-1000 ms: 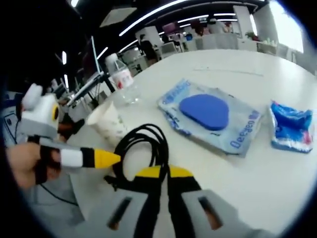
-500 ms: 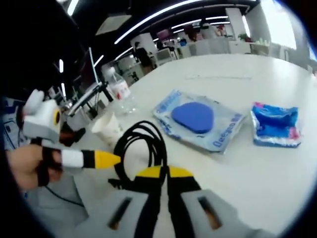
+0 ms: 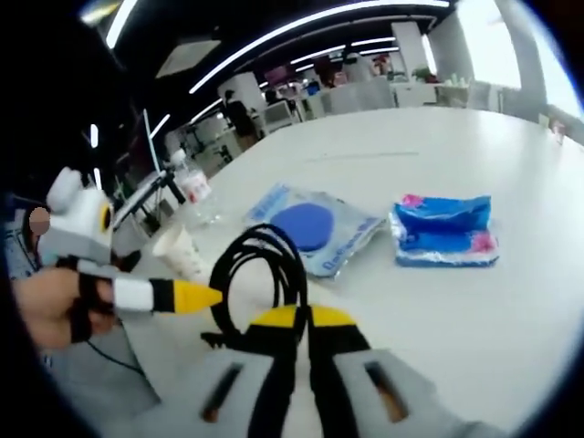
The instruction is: Arrange the tabletop items into an orderly group along one side of the table until the central work area is clear of visible clutter.
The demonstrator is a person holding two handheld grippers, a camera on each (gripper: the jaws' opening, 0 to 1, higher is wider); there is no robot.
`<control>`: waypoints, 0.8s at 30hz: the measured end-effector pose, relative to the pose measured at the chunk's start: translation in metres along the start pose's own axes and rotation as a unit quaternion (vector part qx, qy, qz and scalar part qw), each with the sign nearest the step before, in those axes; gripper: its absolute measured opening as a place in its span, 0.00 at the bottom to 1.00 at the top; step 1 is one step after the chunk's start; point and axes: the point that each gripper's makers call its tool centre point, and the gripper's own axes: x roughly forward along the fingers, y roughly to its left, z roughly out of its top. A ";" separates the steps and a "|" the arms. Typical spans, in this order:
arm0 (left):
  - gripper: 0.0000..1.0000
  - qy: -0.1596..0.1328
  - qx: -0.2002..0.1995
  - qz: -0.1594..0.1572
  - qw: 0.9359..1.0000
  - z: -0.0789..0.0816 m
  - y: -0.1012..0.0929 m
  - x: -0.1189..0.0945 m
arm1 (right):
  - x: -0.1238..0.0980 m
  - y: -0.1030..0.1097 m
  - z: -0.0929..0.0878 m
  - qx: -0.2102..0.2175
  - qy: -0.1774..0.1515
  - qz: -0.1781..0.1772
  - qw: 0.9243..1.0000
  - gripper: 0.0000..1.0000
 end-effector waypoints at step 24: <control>0.01 0.037 0.057 -0.059 0.996 -0.013 -0.083 0.036 | -0.047 -0.076 0.006 0.046 -0.029 -0.071 0.996 0.00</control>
